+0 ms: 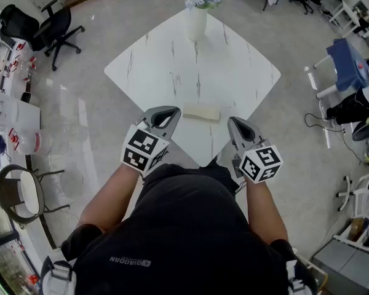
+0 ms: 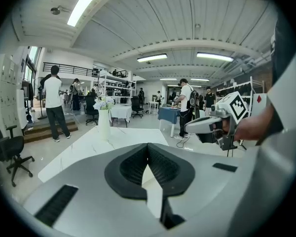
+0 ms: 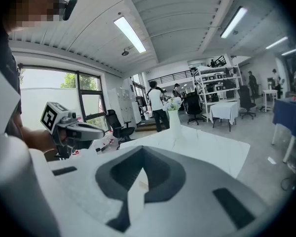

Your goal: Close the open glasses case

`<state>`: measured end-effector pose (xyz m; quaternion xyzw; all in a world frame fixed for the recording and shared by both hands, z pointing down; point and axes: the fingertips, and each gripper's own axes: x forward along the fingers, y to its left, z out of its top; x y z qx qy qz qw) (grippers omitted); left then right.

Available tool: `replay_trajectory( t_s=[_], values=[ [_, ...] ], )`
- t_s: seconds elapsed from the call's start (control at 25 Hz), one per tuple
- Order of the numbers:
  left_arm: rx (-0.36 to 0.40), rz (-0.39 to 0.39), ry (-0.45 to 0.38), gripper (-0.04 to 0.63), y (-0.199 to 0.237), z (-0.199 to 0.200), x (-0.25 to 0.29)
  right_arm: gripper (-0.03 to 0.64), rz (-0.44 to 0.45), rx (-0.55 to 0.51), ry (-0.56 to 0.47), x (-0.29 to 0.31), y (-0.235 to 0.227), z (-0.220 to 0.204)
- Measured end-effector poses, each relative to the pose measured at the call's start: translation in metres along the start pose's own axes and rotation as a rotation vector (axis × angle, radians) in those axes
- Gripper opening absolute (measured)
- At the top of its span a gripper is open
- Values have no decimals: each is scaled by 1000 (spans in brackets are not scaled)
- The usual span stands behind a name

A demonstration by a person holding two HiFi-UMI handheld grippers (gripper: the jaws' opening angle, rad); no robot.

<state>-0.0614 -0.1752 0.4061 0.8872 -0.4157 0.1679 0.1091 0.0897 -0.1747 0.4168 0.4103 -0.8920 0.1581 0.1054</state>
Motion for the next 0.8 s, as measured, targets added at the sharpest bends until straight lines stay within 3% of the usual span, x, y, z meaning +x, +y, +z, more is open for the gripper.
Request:
replay_trajectory(
  t_s=[0.8],
  values=[
    [5, 3, 10, 4, 2, -6, 1, 2, -5, 2, 31, 5, -2, -7]
  ],
)
